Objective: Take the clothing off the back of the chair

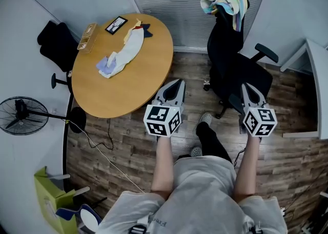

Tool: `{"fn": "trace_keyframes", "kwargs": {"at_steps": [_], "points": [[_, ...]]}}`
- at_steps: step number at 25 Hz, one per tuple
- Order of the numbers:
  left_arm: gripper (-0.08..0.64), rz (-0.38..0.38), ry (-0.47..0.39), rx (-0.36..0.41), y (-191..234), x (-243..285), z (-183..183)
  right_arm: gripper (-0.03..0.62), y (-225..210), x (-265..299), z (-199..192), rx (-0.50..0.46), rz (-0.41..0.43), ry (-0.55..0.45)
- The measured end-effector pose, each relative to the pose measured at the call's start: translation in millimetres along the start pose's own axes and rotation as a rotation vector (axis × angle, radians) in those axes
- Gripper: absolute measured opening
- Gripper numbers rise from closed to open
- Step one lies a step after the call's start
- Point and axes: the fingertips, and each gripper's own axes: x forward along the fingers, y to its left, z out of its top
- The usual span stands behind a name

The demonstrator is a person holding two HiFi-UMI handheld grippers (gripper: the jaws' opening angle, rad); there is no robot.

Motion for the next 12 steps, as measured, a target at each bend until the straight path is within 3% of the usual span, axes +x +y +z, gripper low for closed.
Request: {"fn": "trace_keyframes", "kwargs": {"at_steps": [12], "points": [[0.028, -0.047, 0.021, 0.082, 36, 108, 54, 0.023, -38, 105, 56, 0.063, 0.02, -0.069]]}}
